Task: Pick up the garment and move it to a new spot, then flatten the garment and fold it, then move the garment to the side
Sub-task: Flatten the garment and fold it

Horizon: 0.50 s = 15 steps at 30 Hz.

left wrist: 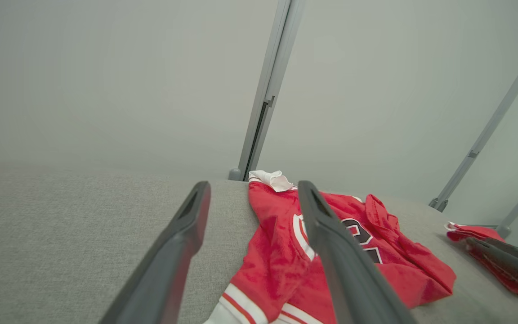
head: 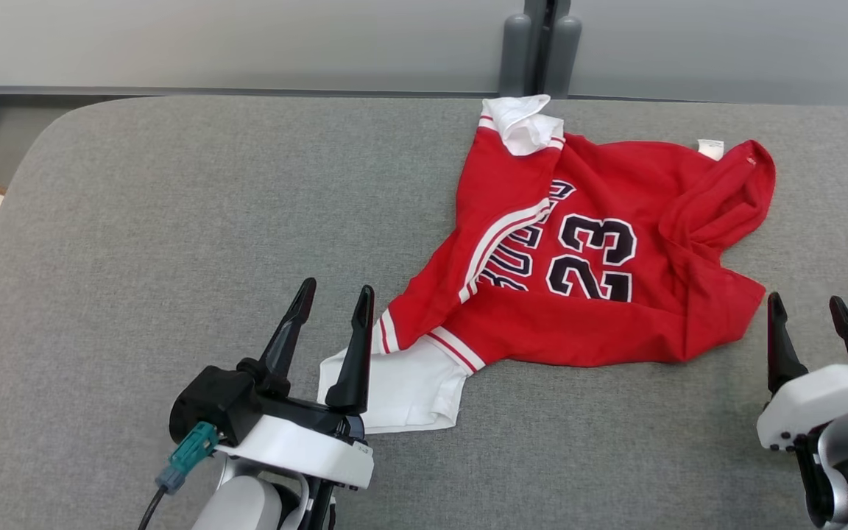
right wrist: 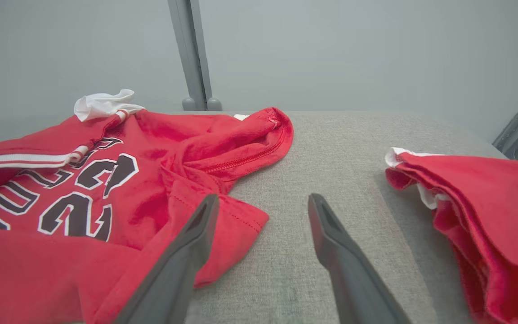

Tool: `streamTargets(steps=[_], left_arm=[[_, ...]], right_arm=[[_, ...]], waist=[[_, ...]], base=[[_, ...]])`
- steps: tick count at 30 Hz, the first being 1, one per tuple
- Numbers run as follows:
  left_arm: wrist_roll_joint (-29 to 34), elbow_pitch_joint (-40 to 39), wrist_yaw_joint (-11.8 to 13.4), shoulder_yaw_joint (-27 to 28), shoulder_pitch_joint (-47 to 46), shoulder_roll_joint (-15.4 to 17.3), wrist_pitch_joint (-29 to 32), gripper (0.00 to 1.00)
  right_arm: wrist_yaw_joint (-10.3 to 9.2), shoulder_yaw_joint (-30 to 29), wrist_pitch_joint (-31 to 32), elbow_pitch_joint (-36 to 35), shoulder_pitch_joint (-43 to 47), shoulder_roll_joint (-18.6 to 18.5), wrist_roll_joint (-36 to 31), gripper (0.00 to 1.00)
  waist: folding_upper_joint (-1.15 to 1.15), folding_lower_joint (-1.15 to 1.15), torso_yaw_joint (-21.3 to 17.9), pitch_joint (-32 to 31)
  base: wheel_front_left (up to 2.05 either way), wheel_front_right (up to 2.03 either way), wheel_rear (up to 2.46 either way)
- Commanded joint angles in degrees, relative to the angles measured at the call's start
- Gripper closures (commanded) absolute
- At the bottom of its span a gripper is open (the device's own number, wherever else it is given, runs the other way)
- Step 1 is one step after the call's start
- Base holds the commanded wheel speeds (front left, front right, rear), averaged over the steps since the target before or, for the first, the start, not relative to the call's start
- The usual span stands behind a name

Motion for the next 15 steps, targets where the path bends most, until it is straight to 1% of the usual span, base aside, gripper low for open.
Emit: streamTargets(steps=[1, 8, 15], left_arm=[[0.4, 0.2, -0.3, 0.3, 0.3, 0.2, -0.1, 0.0], [0.2, 0.3, -0.5, 0.4, 0.9, 0.2, -0.1, 0.0], [0.3, 0.4, -0.6, -0.1, 0.3, 0.2, -0.1, 0.0]], right_arm=[[-0.02, -0.5, -1.4, -1.1, 1.9, 0.4, 1.2, 0.0], [-0.02, -1.9, -6.3, -2.7, 6.5, 1.4, 5.2, 0.0], [-0.02, -0.6, -7.1, -1.5, 4.4, 1.6, 5.7, 0.0]], waist=[[0.0, 0.0, -1.1, -0.8], [0.0, 0.0, -2.1, -1.3], [0.0, 0.0, -1.5, -0.8]], base=[[0.0, 0.0, 0.0], [0.0, 0.0, 0.0], [0.0, 0.0, 0.0]])
